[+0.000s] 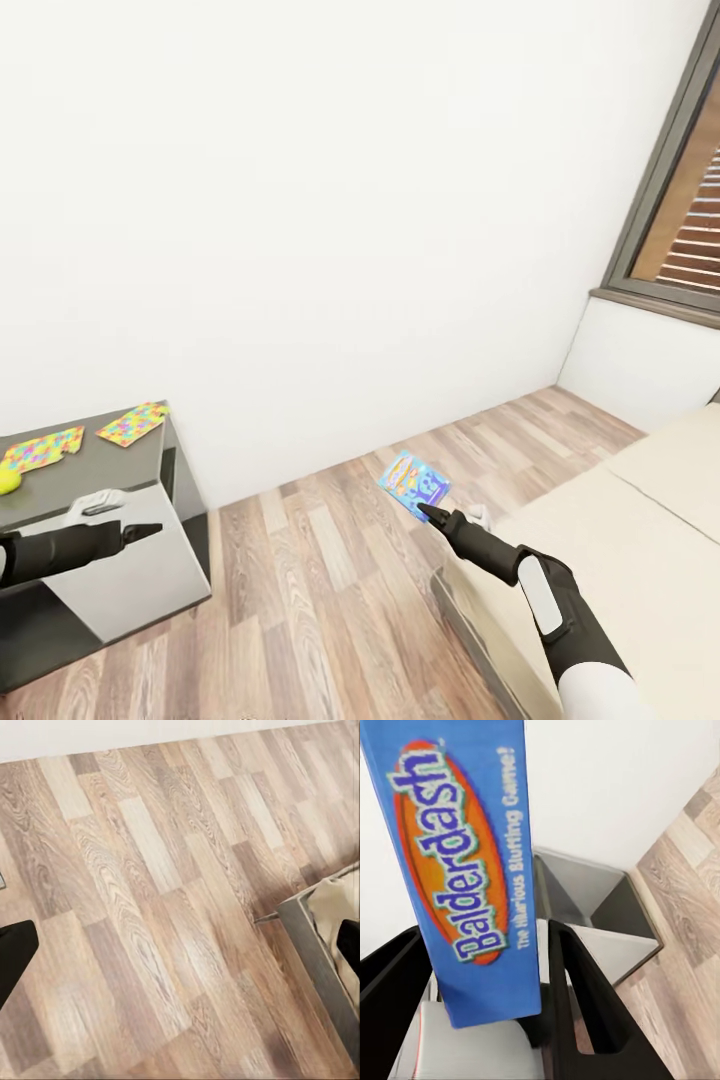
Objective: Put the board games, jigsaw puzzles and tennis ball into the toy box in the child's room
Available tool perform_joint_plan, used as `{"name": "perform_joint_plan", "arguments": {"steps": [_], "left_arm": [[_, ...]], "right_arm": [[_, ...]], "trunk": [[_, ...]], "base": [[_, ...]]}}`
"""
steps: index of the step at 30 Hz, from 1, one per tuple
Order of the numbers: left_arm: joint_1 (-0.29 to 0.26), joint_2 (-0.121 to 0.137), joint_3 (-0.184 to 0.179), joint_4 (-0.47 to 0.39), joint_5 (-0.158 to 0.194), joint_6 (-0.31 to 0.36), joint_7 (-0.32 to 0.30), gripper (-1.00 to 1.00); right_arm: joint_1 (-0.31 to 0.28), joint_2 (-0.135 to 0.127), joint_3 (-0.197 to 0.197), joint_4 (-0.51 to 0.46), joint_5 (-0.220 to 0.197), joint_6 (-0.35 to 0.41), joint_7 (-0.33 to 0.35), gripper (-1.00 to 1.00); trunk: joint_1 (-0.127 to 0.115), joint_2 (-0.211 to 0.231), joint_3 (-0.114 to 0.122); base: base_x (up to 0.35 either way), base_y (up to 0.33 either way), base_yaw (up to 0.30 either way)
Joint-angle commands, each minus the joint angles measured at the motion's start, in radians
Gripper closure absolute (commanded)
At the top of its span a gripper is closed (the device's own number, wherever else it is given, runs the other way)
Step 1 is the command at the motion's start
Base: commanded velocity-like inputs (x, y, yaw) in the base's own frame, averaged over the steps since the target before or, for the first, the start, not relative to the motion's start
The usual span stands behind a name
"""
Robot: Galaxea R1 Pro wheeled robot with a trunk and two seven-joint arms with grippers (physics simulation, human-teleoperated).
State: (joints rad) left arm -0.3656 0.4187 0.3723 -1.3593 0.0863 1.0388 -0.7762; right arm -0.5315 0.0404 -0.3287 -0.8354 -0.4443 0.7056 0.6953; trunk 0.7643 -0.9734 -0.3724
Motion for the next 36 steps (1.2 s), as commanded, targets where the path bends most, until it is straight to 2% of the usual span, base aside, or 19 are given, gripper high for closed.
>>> {"name": "perform_joint_plan", "arguments": {"steps": [1, 2, 4, 5, 8, 10, 13, 14, 15, 20, 22, 29, 32, 36], "left_arm": [[-0.001, 0.002, 0.000, 0.000, 0.015, 0.008, -0.030, -1.00], [-0.001, 0.004, 0.000, 0.000, 0.017, 0.008, -0.048, -1.00], [-0.001, 0.017, 0.000, 0.001, 0.024, 0.008, -0.142, -1.00], [-0.001, 0.022, 0.000, 0.001, 0.025, 0.008, -0.159, -1.00], [-0.001, 0.055, 0.003, 0.004, 0.027, 0.008, -0.274, -1.00], [-0.001, 0.067, 0.013, 0.005, 0.028, 0.008, -0.320, -1.00], [0.002, 0.092, 0.088, 0.008, 0.025, 0.008, -0.501, -1.00], [0.004, 0.099, 0.131, 0.009, 0.022, 0.008, -0.586, -1.00], [0.006, 0.106, 0.156, 0.009, 0.021, 0.008, -0.634, -1.00], [0.013, 0.140, 0.222, 0.011, 0.021, 0.008, -0.786, -1.00], [0.015, 0.147, 0.244, 0.012, 0.023, 0.008, -0.795, -1.00], [0.018, 0.155, 0.357, 0.013, 0.027, 0.008, -0.795, -1.00], [0.019, 0.155, 0.375, 0.017, 0.027, 0.008, -0.795, -1.00], [0.019, 0.155, 0.382, 0.018, 0.027, 0.008, -0.795, -1.00]], "right_arm": [[-0.001, 0.001, -0.004, -0.001, -0.004, 0.007, 0.003, 1.00], [-0.001, 0.001, -0.004, -0.001, -0.004, 0.007, 0.003, 1.00], [-0.001, 0.001, -0.004, -0.001, -0.004, 0.006, 0.004, 1.00], [-0.001, 0.001, -0.004, -0.001, -0.004, 0.007, 0.004, 1.00], [-0.001, 0.001, -0.004, -0.001, -0.004, 0.007, 0.006, 1.00], [-0.001, 0.001, -0.004, -0.002, -0.004, 0.007, 0.006, 1.00], [-0.001, 0.000, -0.004, -0.001, -0.004, 0.008, 0.007, 1.00], [-0.001, 0.001, -0.004, -0.002, -0.004, 0.008, 0.008, 1.00], [-0.001, 0.001, -0.004, -0.002, -0.004, 0.008, 0.008, 1.00], [-0.001, 0.001, -0.004, -0.002, -0.004, 0.008, 0.007, 1.00], [-0.001, 0.001, -0.004, -0.002, -0.004, 0.008, 0.007, 1.00], [-0.001, 0.001, -0.004, -0.002, -0.004, 0.007, 0.007, 1.00], [-0.001, 0.001, -0.004, -0.002, -0.004, 0.007, 0.007, 1.00], [-0.001, 0.001, -0.004, -0.002, -0.004, 0.006, 0.007, 1.00]], "trunk": [[-0.004, 0.006, 0.003], [-0.008, 0.013, 0.007], [-0.015, 0.027, 0.016], [-0.019, 0.034, 0.020], [-0.031, 0.055, 0.033], [-0.038, 0.069, 0.042], [-0.050, 0.090, 0.055], [-0.054, 0.097, 0.059], [-0.058, 0.104, 0.064], [-0.077, 0.139, 0.086], [-0.084, 0.153, 0.095], [-0.111, 0.202, 0.126], [-0.123, 0.223, 0.139], [-0.138, 0.251, 0.157]], "base": [[0.000, 0.000, 0.247], [0.000, 0.000, 0.241], [0.000, 0.000, 0.220], [0.000, 0.000, 0.214], [0.000, 0.000, 0.208], [0.000, 0.000, 0.205], [0.000, 0.000, 0.202], [0.000, 0.000, 0.198], [0.000, 0.000, 0.197], [0.000, 0.000, 0.195], [0.000, 0.000, 0.194], [0.000, 0.000, 0.194], [0.000, 0.000, 0.194], [0.000, 0.000, 0.193]]}}
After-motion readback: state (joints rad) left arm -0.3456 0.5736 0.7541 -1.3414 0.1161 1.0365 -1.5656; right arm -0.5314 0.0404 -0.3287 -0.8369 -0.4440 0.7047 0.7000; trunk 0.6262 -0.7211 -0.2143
